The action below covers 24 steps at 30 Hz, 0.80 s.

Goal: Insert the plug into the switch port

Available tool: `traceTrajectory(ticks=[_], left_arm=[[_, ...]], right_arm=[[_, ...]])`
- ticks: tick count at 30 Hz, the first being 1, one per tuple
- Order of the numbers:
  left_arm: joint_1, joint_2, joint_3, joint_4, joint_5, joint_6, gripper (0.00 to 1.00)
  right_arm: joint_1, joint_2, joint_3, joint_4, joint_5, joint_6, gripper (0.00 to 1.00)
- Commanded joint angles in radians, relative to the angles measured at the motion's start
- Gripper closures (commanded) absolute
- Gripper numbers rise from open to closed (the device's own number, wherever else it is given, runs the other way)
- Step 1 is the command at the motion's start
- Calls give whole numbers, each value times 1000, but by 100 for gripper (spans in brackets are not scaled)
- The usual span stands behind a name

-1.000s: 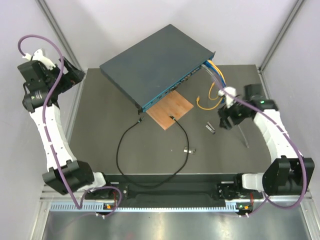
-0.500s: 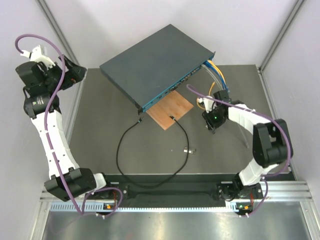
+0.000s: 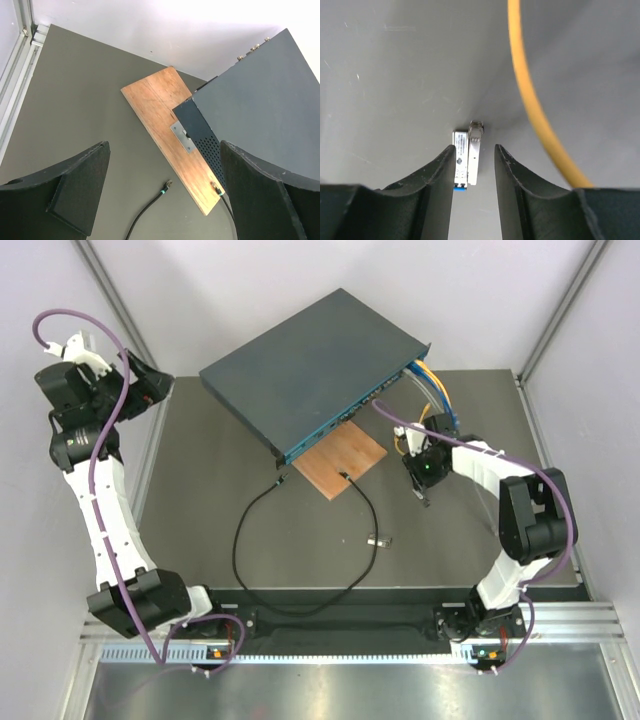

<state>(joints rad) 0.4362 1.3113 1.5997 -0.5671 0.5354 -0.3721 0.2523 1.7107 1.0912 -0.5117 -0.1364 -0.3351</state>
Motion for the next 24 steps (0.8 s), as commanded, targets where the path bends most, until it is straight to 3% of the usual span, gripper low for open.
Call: traceTrajectory(ticks=[1, 24], left_arm=[[-5, -1, -4, 82, 20, -22, 5], [-7, 16, -4, 98, 9, -41, 6]], right_arm=[[-7, -11, 59, 24, -14, 11, 63], [-80, 115, 50, 18, 11, -13, 77]])
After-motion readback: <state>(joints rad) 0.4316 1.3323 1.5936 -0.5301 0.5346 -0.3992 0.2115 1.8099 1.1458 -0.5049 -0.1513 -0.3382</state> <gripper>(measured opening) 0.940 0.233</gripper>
